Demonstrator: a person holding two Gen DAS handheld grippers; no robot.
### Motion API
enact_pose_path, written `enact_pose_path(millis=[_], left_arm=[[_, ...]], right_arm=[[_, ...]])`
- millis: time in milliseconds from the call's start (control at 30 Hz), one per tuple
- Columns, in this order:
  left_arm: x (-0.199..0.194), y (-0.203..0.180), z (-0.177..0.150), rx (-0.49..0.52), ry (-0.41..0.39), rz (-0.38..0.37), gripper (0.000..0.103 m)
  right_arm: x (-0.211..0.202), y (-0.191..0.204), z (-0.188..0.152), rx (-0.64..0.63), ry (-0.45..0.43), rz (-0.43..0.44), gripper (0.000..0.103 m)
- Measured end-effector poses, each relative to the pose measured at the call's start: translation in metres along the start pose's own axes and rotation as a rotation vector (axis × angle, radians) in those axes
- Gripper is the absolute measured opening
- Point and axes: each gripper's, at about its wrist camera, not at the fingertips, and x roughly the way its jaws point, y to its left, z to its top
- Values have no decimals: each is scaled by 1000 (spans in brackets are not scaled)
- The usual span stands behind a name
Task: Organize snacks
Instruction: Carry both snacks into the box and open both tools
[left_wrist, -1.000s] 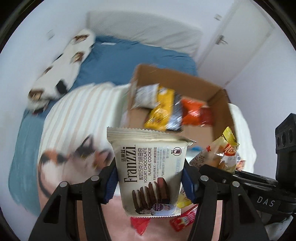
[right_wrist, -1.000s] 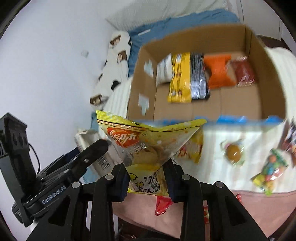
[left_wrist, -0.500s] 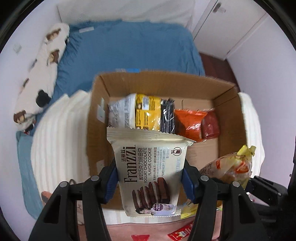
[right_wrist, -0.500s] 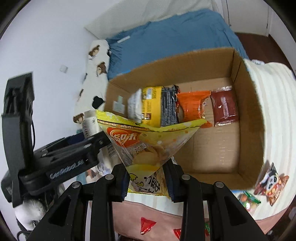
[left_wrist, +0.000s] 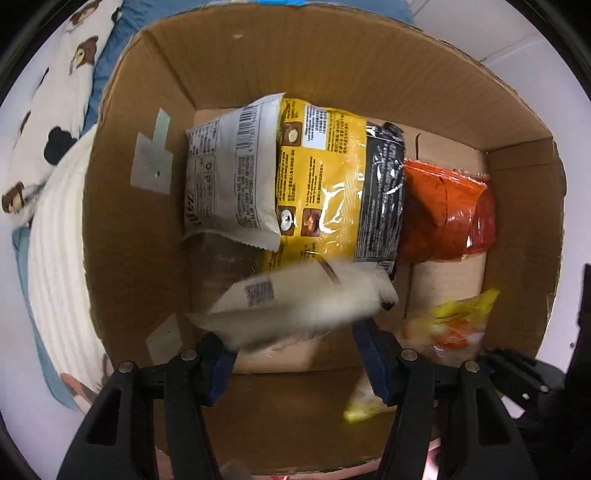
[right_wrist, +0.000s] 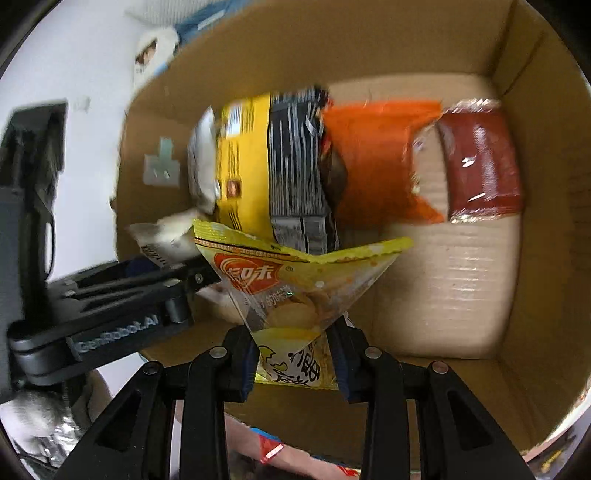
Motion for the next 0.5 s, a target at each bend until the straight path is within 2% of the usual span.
enact_pose_path(millis=[33,67,100,200,300,367,500], left_arm=[[-1,1,-1,-2,-8,12,67],[-2,1,0,-2,-16,19,74],[-5,1,-1,-2,-27,20,86],[-14,3,-6,-14,-54,8,88],[-25,4,-12,-20,-81,4,89],[-31,5,-16,-22,-92,5,89],[-47,4,-22,-15,-133,12,89]], right_arm=[[5,0,1,0,23,-13,60],[9,1,2,-6,38,-29,84],[11,2,3,-15,40,-40,91],[12,4,3,-31,26,-91,91],[9,4,1,-23,10,-96,91],[4,4,-2,-23,-16,-123,94],[-10,5,-14,-35,-73,-161,94]])
